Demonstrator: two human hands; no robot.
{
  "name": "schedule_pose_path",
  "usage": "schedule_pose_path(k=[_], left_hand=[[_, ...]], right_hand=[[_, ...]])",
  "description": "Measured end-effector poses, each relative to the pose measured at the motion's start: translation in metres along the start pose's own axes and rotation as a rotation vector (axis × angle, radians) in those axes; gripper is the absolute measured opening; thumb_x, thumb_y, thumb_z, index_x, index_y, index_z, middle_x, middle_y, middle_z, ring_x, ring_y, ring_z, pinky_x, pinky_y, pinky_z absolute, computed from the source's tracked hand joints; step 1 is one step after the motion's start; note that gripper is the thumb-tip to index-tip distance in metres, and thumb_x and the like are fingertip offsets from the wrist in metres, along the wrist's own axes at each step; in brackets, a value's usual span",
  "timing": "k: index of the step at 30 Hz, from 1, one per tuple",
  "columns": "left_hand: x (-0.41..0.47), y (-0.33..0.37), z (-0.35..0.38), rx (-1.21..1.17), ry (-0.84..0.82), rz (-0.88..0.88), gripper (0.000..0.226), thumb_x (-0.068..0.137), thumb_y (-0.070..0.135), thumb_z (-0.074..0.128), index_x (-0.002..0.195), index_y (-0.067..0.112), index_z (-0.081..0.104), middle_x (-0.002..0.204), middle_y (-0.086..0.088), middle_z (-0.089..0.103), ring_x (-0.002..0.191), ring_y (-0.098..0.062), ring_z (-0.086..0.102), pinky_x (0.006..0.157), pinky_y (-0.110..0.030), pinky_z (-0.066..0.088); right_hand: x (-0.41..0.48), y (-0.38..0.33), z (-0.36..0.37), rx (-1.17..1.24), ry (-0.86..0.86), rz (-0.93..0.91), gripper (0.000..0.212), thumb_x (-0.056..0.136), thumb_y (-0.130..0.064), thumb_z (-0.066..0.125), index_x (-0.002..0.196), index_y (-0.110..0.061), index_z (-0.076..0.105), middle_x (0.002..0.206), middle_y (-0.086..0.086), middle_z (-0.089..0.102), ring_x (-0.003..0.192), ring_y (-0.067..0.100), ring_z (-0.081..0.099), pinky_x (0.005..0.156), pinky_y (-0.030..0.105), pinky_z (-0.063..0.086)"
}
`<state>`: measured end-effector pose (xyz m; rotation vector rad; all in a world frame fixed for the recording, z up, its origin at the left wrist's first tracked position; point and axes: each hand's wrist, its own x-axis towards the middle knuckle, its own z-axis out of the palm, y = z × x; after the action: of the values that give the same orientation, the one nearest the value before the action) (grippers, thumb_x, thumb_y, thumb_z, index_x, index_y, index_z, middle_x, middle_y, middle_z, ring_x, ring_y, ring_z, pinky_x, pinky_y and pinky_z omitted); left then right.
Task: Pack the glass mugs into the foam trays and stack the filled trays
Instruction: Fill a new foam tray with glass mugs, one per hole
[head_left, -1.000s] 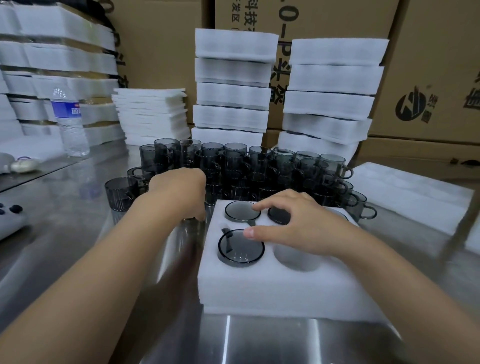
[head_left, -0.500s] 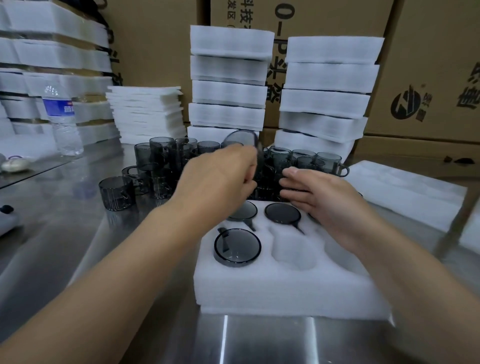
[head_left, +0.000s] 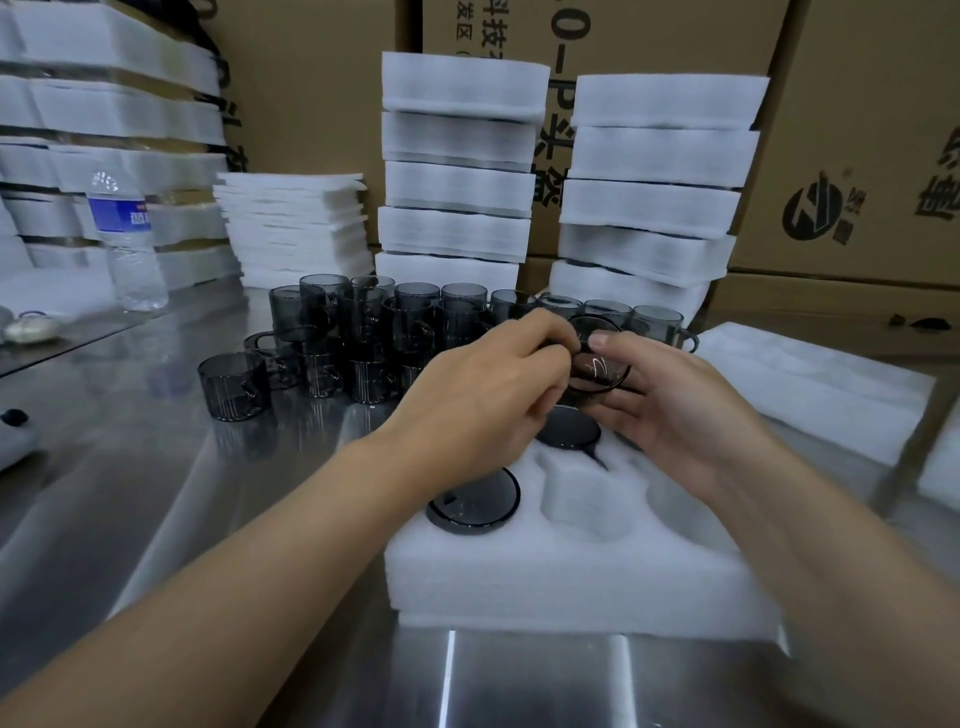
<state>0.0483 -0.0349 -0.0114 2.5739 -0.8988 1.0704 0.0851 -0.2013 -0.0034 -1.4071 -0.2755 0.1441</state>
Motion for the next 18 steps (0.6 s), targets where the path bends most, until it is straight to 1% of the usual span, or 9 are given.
schedule_pose_path(k=[2,4,5,7,9,10,13,15,18], left_hand=[[0.0,-0.001,0.002,-0.022,0.031,-0.023,0.033,0.075,0.004,0.066,0.072,0.019,0.037,0.123,-0.001,0.054,0.08,-0.006,0.04,0.046,-0.031,0.042],[-0.001,-0.002,0.003,-0.063,0.055,-0.048,0.037,0.074,0.012,0.07,0.071,0.022,0.035,0.126,0.002,0.049,0.082,0.001,0.034,0.048,-0.028,0.04],[-0.001,-0.002,0.004,-0.091,0.066,-0.06,0.039,0.073,0.019,0.073,0.071,0.023,0.034,0.126,0.005,0.046,0.081,0.001,0.035,0.049,-0.028,0.04],[-0.001,-0.002,0.003,-0.175,0.074,-0.11,0.044,0.069,0.041,0.074,0.07,0.029,0.032,0.121,0.015,0.039,0.081,-0.002,0.041,0.054,-0.031,0.044],[-0.002,-0.003,0.002,-0.273,0.07,-0.196,0.049,0.062,0.059,0.07,0.07,0.033,0.029,0.114,0.024,0.036,0.088,-0.006,0.049,0.065,-0.037,0.049],[-0.002,-0.003,0.003,-0.309,0.068,-0.237,0.051,0.059,0.064,0.069,0.071,0.033,0.029,0.11,0.024,0.038,0.091,-0.009,0.052,0.07,-0.041,0.049],[-0.003,-0.006,0.007,-0.381,0.061,-0.342,0.055,0.053,0.067,0.07,0.081,0.034,0.035,0.107,0.02,0.048,0.088,-0.007,0.053,0.075,-0.04,0.049],[-0.003,-0.008,0.009,-0.387,0.045,-0.408,0.058,0.052,0.071,0.068,0.091,0.04,0.038,0.104,0.02,0.052,0.086,-0.002,0.054,0.073,-0.032,0.049],[-0.004,-0.011,0.011,-0.353,0.025,-0.427,0.065,0.055,0.071,0.066,0.11,0.048,0.039,0.103,0.028,0.051,0.086,0.005,0.052,0.072,-0.021,0.046]], right_hand=[[0.0,0.0,0.0,0.0,0.003,-0.01,0.011,0.086,-0.019,0.064,0.095,-0.015,0.067,0.091,0.006,0.064,0.085,0.02,0.064,0.079,0.029,0.053],[0.001,0.001,0.001,-0.001,0.011,-0.026,0.01,0.086,-0.02,0.065,0.094,-0.015,0.068,0.089,0.004,0.066,0.083,0.019,0.064,0.082,0.032,0.053],[0.001,0.001,0.001,0.0,0.014,-0.032,0.009,0.085,-0.02,0.065,0.092,-0.016,0.069,0.088,0.004,0.066,0.082,0.019,0.064,0.083,0.034,0.053],[0.001,0.001,0.001,-0.001,0.015,-0.041,0.008,0.084,-0.02,0.065,0.089,-0.017,0.07,0.087,0.002,0.067,0.082,0.019,0.064,0.082,0.038,0.051],[0.002,0.001,0.001,-0.004,0.01,-0.052,0.007,0.084,-0.02,0.065,0.089,-0.017,0.071,0.087,0.001,0.068,0.082,0.02,0.063,0.081,0.039,0.049],[0.001,0.002,0.001,-0.008,0.006,-0.058,0.007,0.084,-0.02,0.066,0.088,-0.018,0.071,0.087,0.001,0.068,0.082,0.019,0.063,0.08,0.039,0.049],[0.001,0.002,0.002,-0.034,-0.012,-0.081,0.008,0.083,-0.02,0.066,0.083,-0.02,0.074,0.084,-0.002,0.071,0.077,0.015,0.065,0.075,0.034,0.051],[0.001,0.003,0.001,-0.045,-0.015,-0.096,0.008,0.083,-0.022,0.067,0.083,-0.021,0.075,0.085,-0.004,0.073,0.076,0.012,0.066,0.072,0.031,0.051],[0.002,0.003,0.0,-0.026,-0.011,-0.1,0.01,0.084,-0.025,0.067,0.09,-0.021,0.074,0.087,-0.005,0.073,0.079,0.012,0.067,0.076,0.03,0.053]])
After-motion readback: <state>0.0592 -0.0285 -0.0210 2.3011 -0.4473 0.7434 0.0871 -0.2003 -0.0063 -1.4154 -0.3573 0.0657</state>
